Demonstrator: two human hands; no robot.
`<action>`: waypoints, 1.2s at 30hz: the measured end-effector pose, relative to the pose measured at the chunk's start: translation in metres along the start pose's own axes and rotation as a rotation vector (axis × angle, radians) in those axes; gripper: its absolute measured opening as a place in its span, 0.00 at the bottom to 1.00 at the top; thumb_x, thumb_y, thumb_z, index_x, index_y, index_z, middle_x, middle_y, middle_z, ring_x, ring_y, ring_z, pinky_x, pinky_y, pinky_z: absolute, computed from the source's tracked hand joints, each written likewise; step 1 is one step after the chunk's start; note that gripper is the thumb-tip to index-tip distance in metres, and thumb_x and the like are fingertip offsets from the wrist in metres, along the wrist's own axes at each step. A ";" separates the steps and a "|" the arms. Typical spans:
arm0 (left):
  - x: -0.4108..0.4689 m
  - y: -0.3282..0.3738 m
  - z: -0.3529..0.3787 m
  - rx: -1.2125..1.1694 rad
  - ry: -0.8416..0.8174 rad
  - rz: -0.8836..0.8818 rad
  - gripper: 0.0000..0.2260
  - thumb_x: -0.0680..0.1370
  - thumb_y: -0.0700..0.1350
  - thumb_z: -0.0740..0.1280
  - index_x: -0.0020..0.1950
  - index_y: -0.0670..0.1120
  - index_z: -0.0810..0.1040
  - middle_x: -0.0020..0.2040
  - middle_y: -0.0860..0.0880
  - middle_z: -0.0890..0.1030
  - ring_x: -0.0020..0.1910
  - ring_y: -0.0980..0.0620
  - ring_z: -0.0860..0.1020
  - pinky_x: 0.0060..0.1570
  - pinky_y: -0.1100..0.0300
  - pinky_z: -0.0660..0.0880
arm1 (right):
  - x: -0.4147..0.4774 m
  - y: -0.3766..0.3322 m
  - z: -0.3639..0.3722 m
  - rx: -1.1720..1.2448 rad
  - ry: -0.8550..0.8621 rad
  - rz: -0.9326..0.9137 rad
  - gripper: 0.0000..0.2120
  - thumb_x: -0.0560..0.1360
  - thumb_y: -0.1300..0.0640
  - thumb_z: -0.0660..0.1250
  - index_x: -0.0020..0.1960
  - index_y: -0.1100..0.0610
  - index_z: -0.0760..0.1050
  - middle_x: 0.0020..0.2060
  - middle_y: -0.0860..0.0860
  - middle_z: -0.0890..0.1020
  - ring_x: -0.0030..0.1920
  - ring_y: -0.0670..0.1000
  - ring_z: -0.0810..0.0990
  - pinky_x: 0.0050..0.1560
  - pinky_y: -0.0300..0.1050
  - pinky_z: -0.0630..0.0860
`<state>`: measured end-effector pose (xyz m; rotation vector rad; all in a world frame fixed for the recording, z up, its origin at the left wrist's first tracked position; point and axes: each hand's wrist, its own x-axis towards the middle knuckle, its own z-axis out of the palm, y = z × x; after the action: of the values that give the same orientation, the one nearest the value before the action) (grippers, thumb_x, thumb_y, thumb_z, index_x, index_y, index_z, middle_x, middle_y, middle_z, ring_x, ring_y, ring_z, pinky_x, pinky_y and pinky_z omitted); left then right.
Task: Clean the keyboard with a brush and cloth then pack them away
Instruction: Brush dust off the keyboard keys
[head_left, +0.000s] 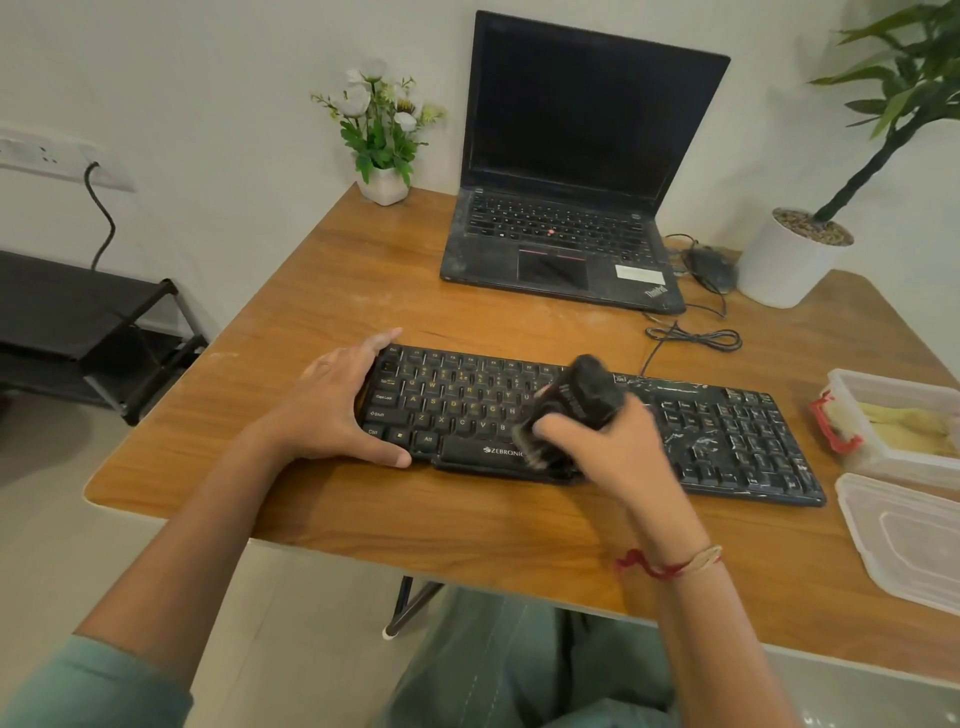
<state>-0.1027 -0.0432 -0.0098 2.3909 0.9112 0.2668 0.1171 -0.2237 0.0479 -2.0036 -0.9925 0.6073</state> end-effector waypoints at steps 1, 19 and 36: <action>0.000 0.000 0.000 0.004 -0.001 -0.001 0.59 0.51 0.77 0.68 0.76 0.63 0.46 0.75 0.56 0.59 0.72 0.51 0.59 0.73 0.48 0.54 | 0.003 0.003 -0.007 -0.085 0.120 -0.017 0.09 0.66 0.53 0.73 0.39 0.58 0.77 0.33 0.49 0.81 0.36 0.48 0.79 0.33 0.40 0.74; -0.002 0.006 -0.003 -0.013 0.007 0.001 0.61 0.48 0.80 0.65 0.76 0.60 0.49 0.68 0.61 0.60 0.67 0.57 0.60 0.70 0.52 0.55 | 0.025 -0.002 -0.012 -0.169 -0.144 -0.128 0.11 0.65 0.51 0.75 0.41 0.57 0.78 0.36 0.52 0.83 0.38 0.51 0.81 0.39 0.46 0.79; -0.002 0.005 -0.002 -0.007 0.005 -0.004 0.62 0.48 0.81 0.65 0.76 0.60 0.48 0.73 0.56 0.61 0.70 0.52 0.61 0.70 0.52 0.55 | 0.079 -0.029 -0.017 -0.433 -0.144 -0.209 0.09 0.68 0.52 0.72 0.42 0.50 0.72 0.36 0.46 0.79 0.36 0.45 0.79 0.31 0.35 0.74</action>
<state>-0.1023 -0.0468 -0.0047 2.3824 0.9158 0.2736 0.1625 -0.1560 0.0764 -2.2060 -1.5026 0.4530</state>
